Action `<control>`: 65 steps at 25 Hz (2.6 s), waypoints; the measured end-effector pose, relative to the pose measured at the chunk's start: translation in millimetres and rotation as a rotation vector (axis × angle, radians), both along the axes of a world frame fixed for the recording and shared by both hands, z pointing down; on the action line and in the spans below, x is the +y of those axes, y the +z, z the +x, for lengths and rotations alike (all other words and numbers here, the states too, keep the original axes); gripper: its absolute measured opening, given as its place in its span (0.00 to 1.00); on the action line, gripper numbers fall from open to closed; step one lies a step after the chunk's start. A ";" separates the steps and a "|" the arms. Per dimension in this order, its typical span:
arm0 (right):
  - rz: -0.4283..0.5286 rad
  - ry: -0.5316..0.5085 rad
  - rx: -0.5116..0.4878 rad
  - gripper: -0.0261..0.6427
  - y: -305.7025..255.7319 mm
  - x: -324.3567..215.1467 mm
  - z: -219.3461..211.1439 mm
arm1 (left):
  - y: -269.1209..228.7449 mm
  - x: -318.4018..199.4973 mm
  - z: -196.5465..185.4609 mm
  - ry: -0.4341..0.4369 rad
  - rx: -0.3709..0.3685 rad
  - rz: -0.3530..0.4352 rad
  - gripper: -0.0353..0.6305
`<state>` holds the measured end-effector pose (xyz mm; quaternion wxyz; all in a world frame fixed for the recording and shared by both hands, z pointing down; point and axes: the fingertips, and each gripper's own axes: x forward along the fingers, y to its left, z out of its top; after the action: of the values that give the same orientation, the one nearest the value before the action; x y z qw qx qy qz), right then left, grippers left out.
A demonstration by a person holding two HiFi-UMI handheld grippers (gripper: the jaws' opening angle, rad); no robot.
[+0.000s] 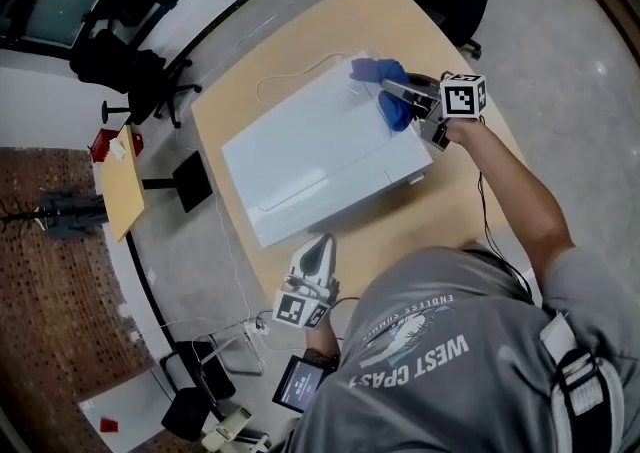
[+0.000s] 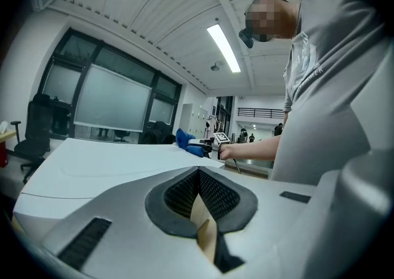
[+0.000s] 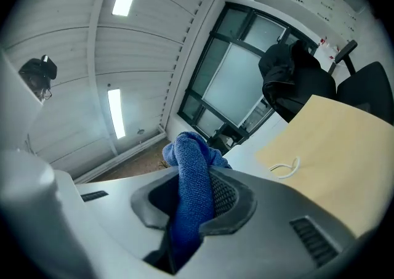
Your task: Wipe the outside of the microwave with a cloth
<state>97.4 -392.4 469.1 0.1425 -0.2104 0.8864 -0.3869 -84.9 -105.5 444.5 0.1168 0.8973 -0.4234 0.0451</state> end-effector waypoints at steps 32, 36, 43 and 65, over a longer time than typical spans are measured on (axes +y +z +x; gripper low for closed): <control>-0.307 -0.054 0.195 0.15 239.3 27.3 27.7 | 25.1 21.9 46.4 -0.064 -0.059 -0.104 0.09; -0.323 -0.071 0.254 0.15 248.0 26.6 27.5 | 26.9 21.5 46.0 -0.062 -0.059 -0.108 0.09; -0.308 -0.084 0.314 0.15 246.2 27.9 27.5 | 27.0 20.6 43.8 -0.058 -0.052 -0.109 0.09; 0.107 -0.095 0.246 0.15 49.4 62.9 55.8 | 20.2 12.5 51.3 -0.030 -0.005 -0.036 0.09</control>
<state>153.3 -329.6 518.5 0.0253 -0.2063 0.9254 -0.3169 -33.5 -92.9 464.8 0.1326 0.8885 -0.4361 0.0533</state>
